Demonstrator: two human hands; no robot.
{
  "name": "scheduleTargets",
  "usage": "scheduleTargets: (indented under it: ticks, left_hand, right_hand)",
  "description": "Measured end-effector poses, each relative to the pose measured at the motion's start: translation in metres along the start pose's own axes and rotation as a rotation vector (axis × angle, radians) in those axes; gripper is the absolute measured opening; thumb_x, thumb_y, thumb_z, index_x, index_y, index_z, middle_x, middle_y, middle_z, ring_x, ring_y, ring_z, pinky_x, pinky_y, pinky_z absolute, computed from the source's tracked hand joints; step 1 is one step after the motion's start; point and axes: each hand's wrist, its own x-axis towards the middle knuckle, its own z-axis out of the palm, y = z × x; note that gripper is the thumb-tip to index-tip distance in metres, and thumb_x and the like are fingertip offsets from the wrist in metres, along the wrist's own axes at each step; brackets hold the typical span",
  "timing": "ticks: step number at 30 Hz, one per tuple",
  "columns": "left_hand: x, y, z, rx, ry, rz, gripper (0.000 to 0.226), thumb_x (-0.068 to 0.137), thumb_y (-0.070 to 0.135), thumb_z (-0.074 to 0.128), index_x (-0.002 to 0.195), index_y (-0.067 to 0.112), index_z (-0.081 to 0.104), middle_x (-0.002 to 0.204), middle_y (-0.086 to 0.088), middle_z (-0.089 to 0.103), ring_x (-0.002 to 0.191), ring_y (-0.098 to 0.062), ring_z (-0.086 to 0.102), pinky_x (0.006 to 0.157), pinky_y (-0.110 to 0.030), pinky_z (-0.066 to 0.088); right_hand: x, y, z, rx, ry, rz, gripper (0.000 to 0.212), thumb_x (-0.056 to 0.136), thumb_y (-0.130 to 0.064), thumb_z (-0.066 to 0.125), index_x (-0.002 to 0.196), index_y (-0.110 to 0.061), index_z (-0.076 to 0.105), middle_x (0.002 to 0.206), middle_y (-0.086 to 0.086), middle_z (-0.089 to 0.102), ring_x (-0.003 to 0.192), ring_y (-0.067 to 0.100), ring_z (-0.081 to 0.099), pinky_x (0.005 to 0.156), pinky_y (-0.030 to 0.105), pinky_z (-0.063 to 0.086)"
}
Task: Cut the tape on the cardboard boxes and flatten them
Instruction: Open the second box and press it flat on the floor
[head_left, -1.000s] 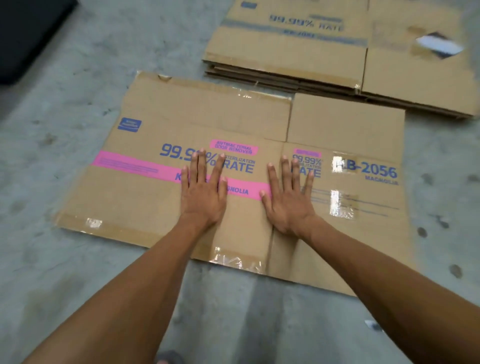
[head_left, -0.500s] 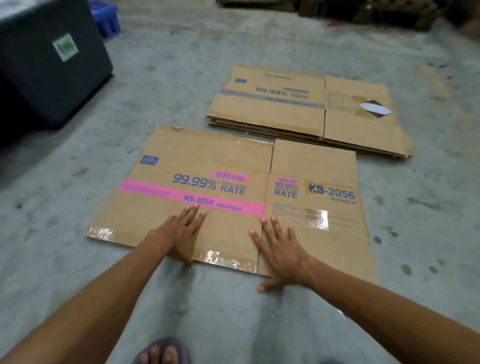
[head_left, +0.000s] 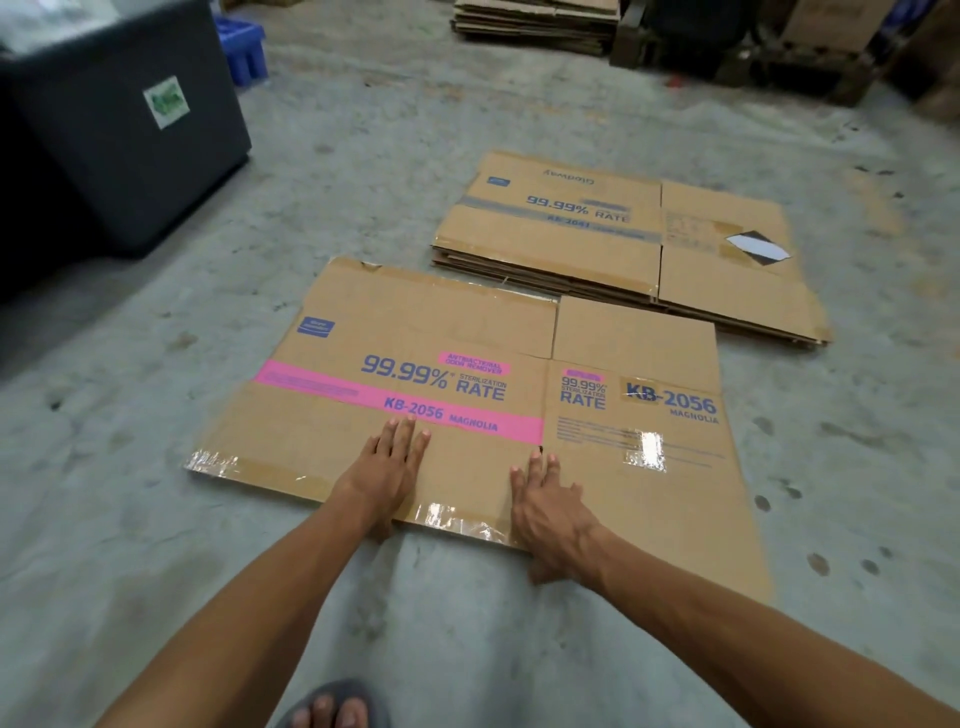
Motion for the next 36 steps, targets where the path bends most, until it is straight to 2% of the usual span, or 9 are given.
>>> scheduleTargets:
  ticks: [4, 7, 11, 13, 19, 23, 26, 32, 36]
  left_hand:
    - [-0.007, -0.011, 0.002, -0.035, 0.057, 0.063, 0.110, 0.076, 0.027, 0.060, 0.152, -0.001, -0.014, 0.158, -0.030, -0.009, 0.147, -0.047, -0.002, 0.120, -0.051, 0.013]
    - [-0.021, -0.029, -0.003, -0.117, 0.292, 0.089, 0.098, 0.075, 0.026, 0.066, 0.155, 0.004, 0.013, 0.158, -0.023, 0.022, 0.145, -0.040, 0.025, 0.118, -0.044, 0.024]
    - [-0.023, -0.075, -0.046, -0.455, 0.393, -0.050, 0.074, 0.071, 0.002, 0.071, 0.140, 0.021, 0.052, 0.136, -0.009, 0.060, 0.123, -0.028, 0.057, 0.098, -0.034, 0.047]
    - [-0.019, -0.107, -0.090, -0.466, 0.371, -0.087, 0.063, 0.077, 0.003, 0.062, 0.135, 0.028, 0.059, 0.125, -0.010, 0.066, 0.114, -0.028, 0.062, 0.090, -0.030, 0.046]
    - [-0.041, -0.159, -0.232, -0.281, 0.393, -0.086, 0.039, 0.075, 0.008, 0.063, 0.109, 0.024, 0.075, 0.088, -0.012, 0.074, 0.086, -0.025, 0.069, 0.062, -0.024, 0.038]
    - [-0.065, -0.177, -0.332, -0.193, 0.315, -0.102, 0.034, 0.082, 0.008, 0.069, 0.116, 0.010, 0.068, 0.110, -0.014, 0.069, 0.101, -0.027, 0.063, 0.073, -0.026, 0.041]
    - [-0.078, -0.191, -0.399, -0.200, 0.344, -0.100, 0.037, 0.084, 0.010, 0.072, 0.119, 0.003, 0.064, 0.116, -0.018, 0.065, 0.092, -0.025, 0.056, 0.069, -0.023, 0.036]
    - [-0.068, -0.195, -0.479, -0.142, 0.530, -0.104, 0.037, 0.080, 0.014, 0.077, 0.113, 0.001, 0.065, 0.108, -0.020, 0.066, 0.099, -0.033, 0.062, 0.079, -0.035, 0.046]
    - [-0.050, -0.189, -0.508, -0.172, 0.705, -0.094, 0.025, 0.084, 0.012, 0.073, 0.104, 0.001, 0.063, 0.092, -0.013, 0.058, 0.090, -0.032, 0.059, 0.075, -0.034, 0.045]
  right_hand:
    - [-0.002, -0.006, -0.010, 0.064, 0.045, 0.108, 0.109, 0.079, -0.027, 0.075, 0.153, 0.011, 0.004, 0.158, 0.038, 0.007, 0.144, 0.060, 0.011, 0.105, 0.071, 0.034]
    - [-0.007, 0.006, -0.038, 0.204, 0.052, 0.153, 0.089, 0.083, -0.026, 0.072, 0.150, 0.007, 0.023, 0.154, 0.030, 0.029, 0.142, 0.051, 0.027, 0.105, 0.063, 0.039]
    - [-0.028, 0.036, -0.101, 0.226, 0.228, 0.051, 0.034, 0.080, -0.013, 0.055, 0.110, -0.003, 0.065, 0.111, 0.023, 0.068, 0.102, 0.040, 0.065, 0.079, 0.036, 0.052]
    - [-0.034, 0.055, -0.133, 0.170, 0.311, 0.074, 0.032, 0.080, -0.013, 0.051, 0.104, -0.005, 0.070, 0.103, 0.023, 0.071, 0.096, 0.040, 0.068, 0.072, 0.033, 0.051]
    - [-0.058, 0.111, -0.216, 0.194, 0.526, 0.217, 0.028, 0.087, -0.025, 0.065, 0.109, -0.008, 0.069, 0.106, 0.016, 0.071, 0.100, 0.036, 0.068, 0.082, 0.037, 0.054]
    - [-0.086, 0.158, -0.288, 0.179, 0.496, 0.189, 0.035, 0.087, -0.028, 0.073, 0.106, 0.001, 0.068, 0.105, 0.022, 0.071, 0.100, 0.036, 0.069, 0.073, 0.035, 0.049]
    - [-0.116, 0.181, -0.333, 0.162, 0.520, 0.188, 0.049, 0.089, -0.037, 0.071, 0.116, 0.003, 0.064, 0.116, 0.020, 0.067, 0.109, 0.035, 0.063, 0.078, 0.033, 0.045]
    - [-0.155, 0.233, -0.373, 0.174, 0.650, 0.287, 0.042, 0.084, -0.032, 0.077, 0.115, -0.005, 0.066, 0.110, 0.016, 0.068, 0.099, 0.031, 0.065, 0.082, 0.038, 0.054]
    - [-0.165, 0.273, -0.392, 0.114, 0.802, 0.364, 0.025, 0.086, -0.021, 0.073, 0.107, -0.009, 0.069, 0.089, 0.008, 0.063, 0.082, 0.027, 0.065, 0.075, 0.038, 0.058]
